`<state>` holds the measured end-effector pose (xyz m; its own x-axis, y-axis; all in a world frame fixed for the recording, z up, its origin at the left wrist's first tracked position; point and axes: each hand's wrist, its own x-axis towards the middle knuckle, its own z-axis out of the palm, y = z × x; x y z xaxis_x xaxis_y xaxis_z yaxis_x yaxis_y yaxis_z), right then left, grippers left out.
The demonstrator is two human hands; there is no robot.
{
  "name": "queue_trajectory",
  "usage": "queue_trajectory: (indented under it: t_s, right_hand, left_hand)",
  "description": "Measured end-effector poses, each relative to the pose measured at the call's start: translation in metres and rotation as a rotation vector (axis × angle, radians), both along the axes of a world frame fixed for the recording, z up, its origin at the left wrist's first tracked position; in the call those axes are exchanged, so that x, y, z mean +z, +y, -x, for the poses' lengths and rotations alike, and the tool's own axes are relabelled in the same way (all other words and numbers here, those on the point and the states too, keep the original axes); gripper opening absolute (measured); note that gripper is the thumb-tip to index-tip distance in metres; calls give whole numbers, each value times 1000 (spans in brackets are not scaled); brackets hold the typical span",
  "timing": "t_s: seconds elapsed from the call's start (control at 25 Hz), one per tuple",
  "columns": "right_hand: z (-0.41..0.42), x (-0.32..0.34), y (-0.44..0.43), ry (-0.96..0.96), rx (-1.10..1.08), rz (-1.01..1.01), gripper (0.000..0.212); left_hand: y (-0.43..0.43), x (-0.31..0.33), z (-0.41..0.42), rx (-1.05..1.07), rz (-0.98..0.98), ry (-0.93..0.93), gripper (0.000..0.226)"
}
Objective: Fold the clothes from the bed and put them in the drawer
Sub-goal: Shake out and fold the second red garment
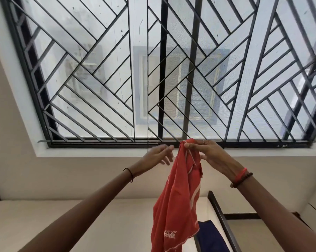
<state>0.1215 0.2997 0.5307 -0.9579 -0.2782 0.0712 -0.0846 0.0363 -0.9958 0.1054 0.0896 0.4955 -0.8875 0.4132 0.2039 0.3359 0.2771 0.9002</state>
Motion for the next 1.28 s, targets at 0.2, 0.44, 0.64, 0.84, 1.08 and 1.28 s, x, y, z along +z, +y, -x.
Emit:
queue_trajectory:
  t_s: [0.2,0.44,0.64,0.84,1.08,1.28]
  right_hand:
    - [10,9,-5,68,-58,129,17]
    - [23,14,2,91,-128,177,21]
    - [25,6,13,229,-123,-15,22]
    - [25,1,3,306,-311,-34,16]
    - [28,-4,-24,338,-418,10,49]
    - [27,-5,-32,344,-283,54,38]
  left_hand:
    - [-1,-59,-8,-113,156,-8,17]
    - [-15,-30,5,50,47,83,11]
    - [-31,27,34,475,-106,24,20]
    - [-17,56,41,362,-82,63,14]
    - [5,46,41,0,140,165,26]
    - [0,43,56,57,307,281,37]
